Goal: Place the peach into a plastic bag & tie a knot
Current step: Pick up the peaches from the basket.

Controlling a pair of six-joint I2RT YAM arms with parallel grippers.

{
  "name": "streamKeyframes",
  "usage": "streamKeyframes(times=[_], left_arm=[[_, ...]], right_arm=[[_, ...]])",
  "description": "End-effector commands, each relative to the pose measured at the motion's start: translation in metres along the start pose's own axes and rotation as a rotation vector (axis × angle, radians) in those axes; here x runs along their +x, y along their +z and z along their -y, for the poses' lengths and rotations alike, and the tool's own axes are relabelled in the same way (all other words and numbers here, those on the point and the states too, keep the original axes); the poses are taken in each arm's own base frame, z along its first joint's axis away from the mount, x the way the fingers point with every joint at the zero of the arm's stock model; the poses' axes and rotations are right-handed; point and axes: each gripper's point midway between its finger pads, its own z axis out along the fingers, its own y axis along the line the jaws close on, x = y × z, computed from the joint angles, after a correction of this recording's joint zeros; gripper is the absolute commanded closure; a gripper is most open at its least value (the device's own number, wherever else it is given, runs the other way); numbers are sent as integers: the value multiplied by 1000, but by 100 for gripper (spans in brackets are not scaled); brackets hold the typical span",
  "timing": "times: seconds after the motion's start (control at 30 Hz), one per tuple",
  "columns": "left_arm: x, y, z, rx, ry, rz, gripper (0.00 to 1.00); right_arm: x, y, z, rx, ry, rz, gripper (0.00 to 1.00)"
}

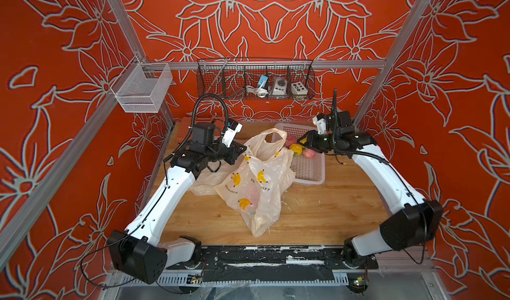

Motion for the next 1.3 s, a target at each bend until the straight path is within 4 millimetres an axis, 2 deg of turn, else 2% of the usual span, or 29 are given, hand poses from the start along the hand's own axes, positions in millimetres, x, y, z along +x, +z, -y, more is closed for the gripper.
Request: streamKeyframes(times=[0.0, 0.23, 0.37, 0.7, 0.83, 0.93, 1.03, 1.13, 1.2, 1.27], left_arm=[[-11, -18, 11, 5, 7, 48, 100], [-9, -29, 26, 49, 15, 61, 100], [-5, -29, 29, 68, 5, 56, 100], [-8, -30, 33, 93, 3, 69, 100], [-6, -29, 33, 95, 0, 65, 100], [-5, -29, 33, 96, -4, 63, 100], [-3, -27, 32, 99, -8, 58, 100], [-4, -24, 32, 111, -14, 58, 100], [-5, -22, 34, 125, -14, 55, 100], [-5, -20, 36, 135, -11, 52, 100]], right_arm=[[-14, 30, 61, 301, -12, 2, 42], [-24, 94, 87, 412, -85, -93, 24], [-23, 122, 100, 439, -88, -150, 20], [-14, 170, 111, 429, -54, -231, 21], [-17, 178, 108, 407, -46, -230, 31], [-24, 167, 98, 391, -62, -200, 45], [-33, 137, 75, 334, -68, -133, 55], [-34, 87, 43, 253, -77, -53, 58], [-26, 50, 27, 221, -102, -12, 59], [-8, 12, 16, 192, -131, 9, 61]])
